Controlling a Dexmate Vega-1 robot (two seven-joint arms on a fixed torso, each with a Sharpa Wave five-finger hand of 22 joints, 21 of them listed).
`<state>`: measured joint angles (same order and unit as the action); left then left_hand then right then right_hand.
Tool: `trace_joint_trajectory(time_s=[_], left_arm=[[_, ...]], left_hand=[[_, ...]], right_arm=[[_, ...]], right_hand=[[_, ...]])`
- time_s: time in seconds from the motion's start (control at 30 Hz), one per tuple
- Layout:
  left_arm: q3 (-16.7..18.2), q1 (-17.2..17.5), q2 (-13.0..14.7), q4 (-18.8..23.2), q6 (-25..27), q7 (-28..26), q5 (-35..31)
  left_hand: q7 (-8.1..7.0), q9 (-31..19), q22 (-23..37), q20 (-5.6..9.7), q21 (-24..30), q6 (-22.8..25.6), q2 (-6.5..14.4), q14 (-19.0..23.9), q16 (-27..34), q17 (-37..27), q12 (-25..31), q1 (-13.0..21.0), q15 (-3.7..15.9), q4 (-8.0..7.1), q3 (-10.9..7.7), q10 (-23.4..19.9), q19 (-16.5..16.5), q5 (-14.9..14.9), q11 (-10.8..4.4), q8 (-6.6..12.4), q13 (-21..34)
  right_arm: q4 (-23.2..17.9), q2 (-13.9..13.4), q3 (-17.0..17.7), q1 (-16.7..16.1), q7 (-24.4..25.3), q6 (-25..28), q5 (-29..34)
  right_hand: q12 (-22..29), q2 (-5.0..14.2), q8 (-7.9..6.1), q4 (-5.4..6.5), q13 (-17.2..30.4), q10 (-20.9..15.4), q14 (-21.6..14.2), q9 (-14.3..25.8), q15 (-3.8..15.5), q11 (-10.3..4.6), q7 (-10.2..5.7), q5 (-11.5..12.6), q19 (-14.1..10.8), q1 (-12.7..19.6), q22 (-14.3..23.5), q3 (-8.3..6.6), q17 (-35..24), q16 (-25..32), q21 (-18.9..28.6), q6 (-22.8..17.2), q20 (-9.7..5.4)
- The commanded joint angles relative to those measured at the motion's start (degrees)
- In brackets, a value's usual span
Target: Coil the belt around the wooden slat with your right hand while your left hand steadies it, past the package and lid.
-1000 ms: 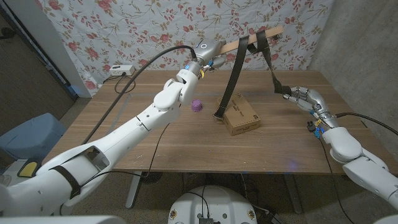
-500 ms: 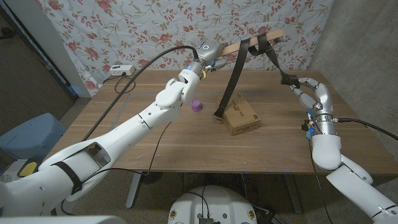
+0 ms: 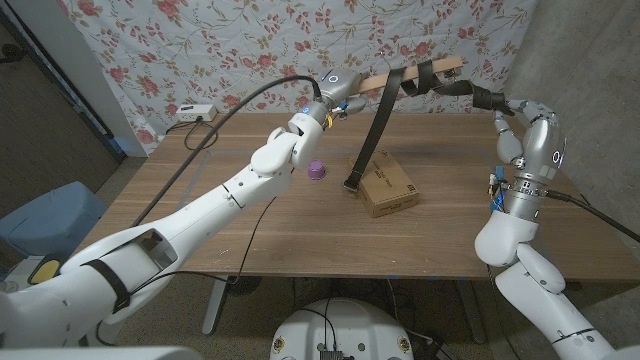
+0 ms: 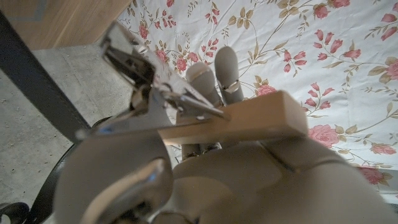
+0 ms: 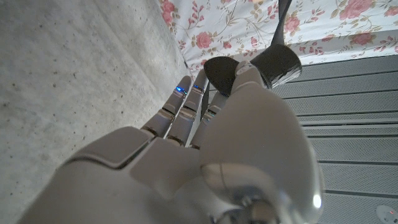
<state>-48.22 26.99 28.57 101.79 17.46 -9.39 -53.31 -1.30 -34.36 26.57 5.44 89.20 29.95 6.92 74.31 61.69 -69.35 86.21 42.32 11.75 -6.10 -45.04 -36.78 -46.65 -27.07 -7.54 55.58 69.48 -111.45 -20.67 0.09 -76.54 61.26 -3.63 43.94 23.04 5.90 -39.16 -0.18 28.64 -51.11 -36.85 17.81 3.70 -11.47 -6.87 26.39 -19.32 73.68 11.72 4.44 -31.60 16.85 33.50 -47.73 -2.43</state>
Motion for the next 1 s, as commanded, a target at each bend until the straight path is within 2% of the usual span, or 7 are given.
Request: trace_joint_trajectory(time_s=[0.03,0.13,0.2,0.33,0.63,0.8,1.0], left_arm=[[-0.4,0.1,0.4,1.0,0.0,1.8,-0.5],[-0.5,0.1,0.5,1.3,0.0,2.5,-0.6],[-0.5,0.1,0.6,1.5,0.1,2.9,-0.6],[-0.5,0.1,0.5,1.6,0.1,3.5,-0.7],[-0.7,-0.4,0.3,1.7,-0.1,4.7,-1.0],[-0.8,-0.6,0.2,1.8,-0.4,5.0,-1.2],[-0.8,-0.5,0.2,2.0,-0.4,5.8,-1.2]], left_hand=[[0.06,-0.1,0.1,3.96,0.1,0.6,2.0,0.1,0.1,-0.2,0.4,-1.3,0.21,-2.95,-2.78,0.0,-0.2,-0.1,-0.3,0.35,0.6],[0.14,-0.1,-0.1,3.97,0.0,0.6,2.1,0.1,0.0,-0.1,0.2,-1.3,0.22,-2.95,-2.79,-0.1,-0.2,-0.1,-0.3,0.44,0.2],[0.13,0.0,0.2,3.98,0.2,0.6,2.0,0.0,0.1,-0.2,0.1,-1.3,0.22,-2.96,-2.8,-0.1,-0.1,-0.1,-0.36,0.47,0.2],[0.11,0.1,-0.1,4.0,-0.1,0.5,2.1,0.0,0.0,-0.1,0.1,-1.3,0.22,-2.97,-2.8,-0.1,-0.2,-0.1,-0.3,0.49,0.1],[0.15,0.1,0.1,4.0,0.1,0.4,2.1,0.0,-0.1,0.0,0.2,-1.3,0.22,-2.95,-2.81,-0.1,-0.1,-0.1,-0.3,0.79,0.4],[0.05,0.4,0.3,3.99,0.2,0.6,2.0,-0.1,-0.2,0.1,0.0,-1.3,0.21,-2.98,-2.79,-0.1,-0.1,-0.1,-0.27,0.84,0.0],[0.12,0.2,0.2,3.93,0.1,0.3,2.0,0.0,-0.2,0.0,0.3,-1.3,0.2,-3.0,-2.79,0.1,0.0,-0.1,-0.23,1.09,0.5]], right_arm=[[1.6,10.8,4.2,5.6,2.7,-0.9,19.3],[1.4,7.6,3.0,6.8,2.7,2.0,18.9],[1.3,4.4,1.7,7.5,2.7,4.0,17.6],[1.1,-0.6,-1.1,9.4,2.6,10.3,17.5],[3.2,-9.0,-7.9,16.4,2.4,22.5,18.8],[5.9,-12.5,-11.6,22.6,1.2,23.6,15.7],[10.1,-14.7,-16.7,29.5,0.0,23.8,12.2]], right_hand=[[-0.5,0.29,-1.24,0.0,0.1,-0.2,-0.4,9.0,9.52,-0.01,-2.95,-0.1,-0.5,0.1,0.0,0.65,-0.2,-0.1,0.4,-3.1,-3.88],[-0.5,0.29,-1.26,0.03,0.1,-0.3,-0.4,9.0,9.56,-0.03,-3.06,-0.1,-0.5,0.1,-0.1,0.79,-0.3,-0.1,0.4,-3.2,-3.98],[-0.6,0.38,-1.28,0.09,0.1,-0.4,-0.5,9.0,9.55,-0.04,-3.07,-0.2,-0.5,0.1,-0.1,0.91,-0.3,-0.1,0.4,-3.1,-4.0],[-0.8,0.5,-1.22,0.15,0.0,-0.4,-0.6,8.9,9.59,-0.03,-3.13,-0.2,-0.5,0.1,-0.1,1.1,-0.4,-0.1,0.5,-3.1,-4.03],[-1.2,0.65,-1.25,0.29,-0.1,-0.3,-0.6,8.8,9.66,-0.05,-3.39,-0.3,-0.5,0.0,-0.1,1.51,-0.5,-0.1,0.6,-3.1,-4.14],[-1.5,0.77,-1.26,0.36,-0.3,-0.3,-0.6,8.7,9.7,-0.09,-3.57,-0.4,-0.6,0.0,-0.1,1.77,-0.5,-0.2,0.7,-3.0,-4.29],[-1.6,0.85,-1.31,0.44,-0.4,-0.4,-0.6,8.6,9.72,-0.1,-3.75,-0.4,-0.6,0.0,-0.2,2.02,-0.6,-0.2,0.8,-3.0,-4.38]])
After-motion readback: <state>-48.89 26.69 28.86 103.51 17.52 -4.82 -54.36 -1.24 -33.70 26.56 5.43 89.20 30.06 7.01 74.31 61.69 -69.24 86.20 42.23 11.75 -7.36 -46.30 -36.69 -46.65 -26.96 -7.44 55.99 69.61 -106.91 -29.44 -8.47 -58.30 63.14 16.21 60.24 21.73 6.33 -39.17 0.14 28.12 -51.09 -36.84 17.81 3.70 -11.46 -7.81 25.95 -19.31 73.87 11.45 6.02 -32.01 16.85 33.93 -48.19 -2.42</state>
